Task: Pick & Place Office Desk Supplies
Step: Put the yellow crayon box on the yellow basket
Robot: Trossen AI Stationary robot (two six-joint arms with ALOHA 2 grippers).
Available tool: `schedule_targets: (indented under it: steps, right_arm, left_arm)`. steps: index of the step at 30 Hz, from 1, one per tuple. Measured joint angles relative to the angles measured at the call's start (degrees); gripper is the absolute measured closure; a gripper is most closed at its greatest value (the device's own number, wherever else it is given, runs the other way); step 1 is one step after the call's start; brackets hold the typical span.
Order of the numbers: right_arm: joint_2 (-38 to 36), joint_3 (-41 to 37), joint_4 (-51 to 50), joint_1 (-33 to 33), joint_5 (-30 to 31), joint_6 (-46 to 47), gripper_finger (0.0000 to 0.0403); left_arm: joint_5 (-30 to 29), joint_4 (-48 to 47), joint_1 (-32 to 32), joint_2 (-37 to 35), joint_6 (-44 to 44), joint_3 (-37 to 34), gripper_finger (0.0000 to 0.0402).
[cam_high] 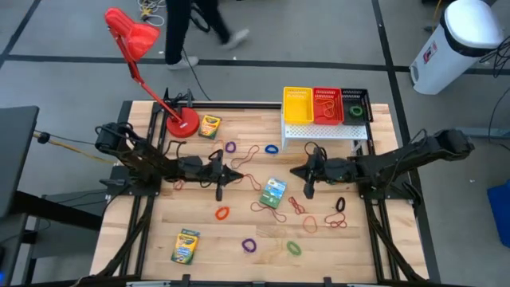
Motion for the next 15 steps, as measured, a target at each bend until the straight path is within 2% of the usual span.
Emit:
schedule_targets:
  steps: [6,10,15]
  right_arm:
    - [3.08,-1.21,-0.63,3.12,-0.65,8.67,0.037]
    - [7.2,-1.21,-0.94,6.19,-0.32,9.34,0.0351]
    - [12.44,-1.21,-1.27,8.85,3.89,9.3,0.0325]
  left_arm:
    - [-1.92,-0.31,-1.85,2.96,-0.91,1.28,0.039]
    - [-1.96,-3.23,-2.75,6.43,-1.22,5.13,0.0387]
    - [-2.08,-9.09,-3.36,11.0,-1.2,10.88,0.0374]
